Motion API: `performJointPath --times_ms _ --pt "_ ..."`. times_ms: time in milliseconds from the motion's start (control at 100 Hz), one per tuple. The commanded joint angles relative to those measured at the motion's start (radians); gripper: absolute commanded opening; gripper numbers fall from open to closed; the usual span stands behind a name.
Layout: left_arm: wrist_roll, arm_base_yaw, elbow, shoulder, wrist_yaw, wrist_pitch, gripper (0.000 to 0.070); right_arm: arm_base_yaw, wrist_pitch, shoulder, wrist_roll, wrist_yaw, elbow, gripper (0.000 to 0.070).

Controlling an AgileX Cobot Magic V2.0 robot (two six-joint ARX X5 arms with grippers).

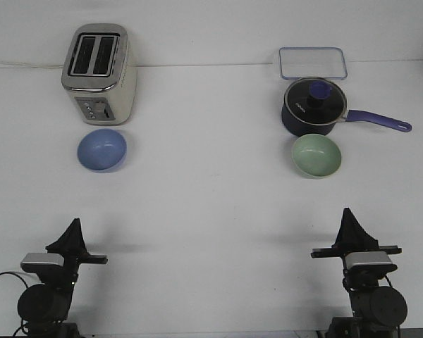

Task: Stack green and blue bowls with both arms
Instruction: 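Raise the right gripper from rest toward the pale green bowl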

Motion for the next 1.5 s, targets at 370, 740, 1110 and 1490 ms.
performJointPath --times_ms 370,740,1110,1490 --pt "0.011 0.0 -0.019 -0.001 -0.003 0.013 0.0011 -0.001 -0.44 0.272 0.012 0.003 0.44 0.0" --pt "0.011 0.0 -0.019 -0.001 -0.003 0.013 0.0011 -0.001 -0.862 0.652 0.011 0.003 0.795 0.0" --pt "0.011 0.0 -0.019 -0.001 -0.003 0.013 0.0011 -0.001 -0.933 0.805 0.012 0.002 0.824 0.0" --pt "0.011 0.0 -0.019 -0.001 -0.003 0.013 0.0011 -0.001 -0.951 0.803 0.011 0.002 0.824 0.0434"
